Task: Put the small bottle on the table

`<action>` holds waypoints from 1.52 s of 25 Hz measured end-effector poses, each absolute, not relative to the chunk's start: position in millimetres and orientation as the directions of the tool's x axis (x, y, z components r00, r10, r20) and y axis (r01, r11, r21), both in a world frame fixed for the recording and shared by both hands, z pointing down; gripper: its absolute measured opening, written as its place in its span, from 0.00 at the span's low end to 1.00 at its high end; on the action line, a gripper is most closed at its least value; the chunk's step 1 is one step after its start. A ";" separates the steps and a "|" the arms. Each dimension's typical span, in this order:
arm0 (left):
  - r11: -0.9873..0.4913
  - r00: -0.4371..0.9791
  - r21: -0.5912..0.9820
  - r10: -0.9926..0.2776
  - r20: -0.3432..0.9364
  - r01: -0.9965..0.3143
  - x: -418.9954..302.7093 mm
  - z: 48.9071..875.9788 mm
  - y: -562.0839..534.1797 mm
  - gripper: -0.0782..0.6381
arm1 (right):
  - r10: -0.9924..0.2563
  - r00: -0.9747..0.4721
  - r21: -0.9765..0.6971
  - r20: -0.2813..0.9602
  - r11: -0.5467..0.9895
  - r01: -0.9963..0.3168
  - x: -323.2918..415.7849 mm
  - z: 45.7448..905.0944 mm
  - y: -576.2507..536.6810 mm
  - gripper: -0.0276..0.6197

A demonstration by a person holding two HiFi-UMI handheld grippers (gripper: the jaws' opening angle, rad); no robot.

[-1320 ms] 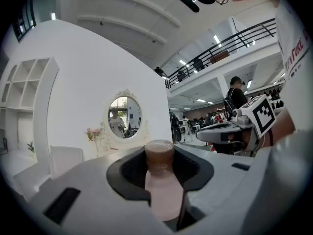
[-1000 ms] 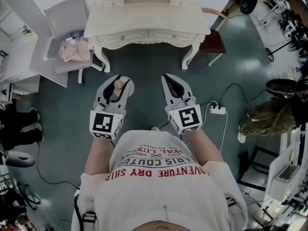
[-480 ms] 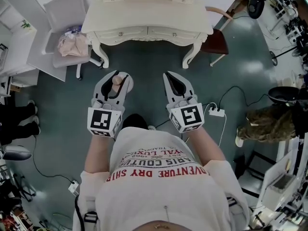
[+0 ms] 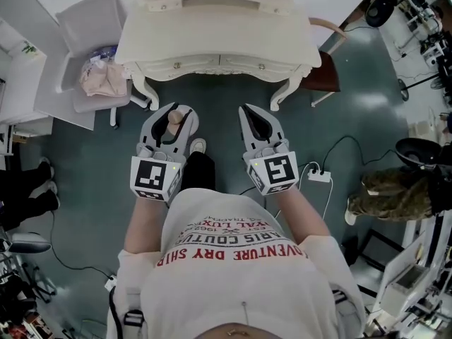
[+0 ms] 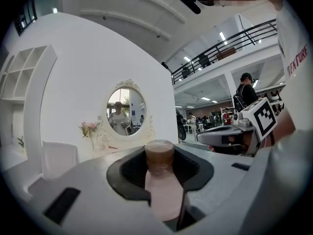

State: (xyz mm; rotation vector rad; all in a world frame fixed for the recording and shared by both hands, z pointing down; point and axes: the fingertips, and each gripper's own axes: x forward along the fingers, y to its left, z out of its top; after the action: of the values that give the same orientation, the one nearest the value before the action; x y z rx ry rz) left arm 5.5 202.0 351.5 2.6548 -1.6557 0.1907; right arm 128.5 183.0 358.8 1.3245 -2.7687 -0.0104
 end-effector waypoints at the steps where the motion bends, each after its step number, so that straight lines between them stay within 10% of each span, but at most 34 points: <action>1: -0.449 0.442 -0.058 -0.891 0.108 -0.892 -0.5 351.7 184.3 0.30 | -0.783 -0.618 0.037 0.064 0.621 -0.783 122.9 358.9 165.9 0.04; 38: -0.446 0.436 0.019 -0.865 0.248 -0.895 -69.9 465.0 -313.9 0.30 | -0.729 -0.648 -0.003 0.218 0.664 -0.748 50.5 439.6 -330.8 0.04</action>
State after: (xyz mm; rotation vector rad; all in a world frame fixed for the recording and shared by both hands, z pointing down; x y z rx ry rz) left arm -69.9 -313.9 465.0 2.5343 -1.5652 0.3041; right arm 50.5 -330.8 439.6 1.2047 -2.6808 0.1378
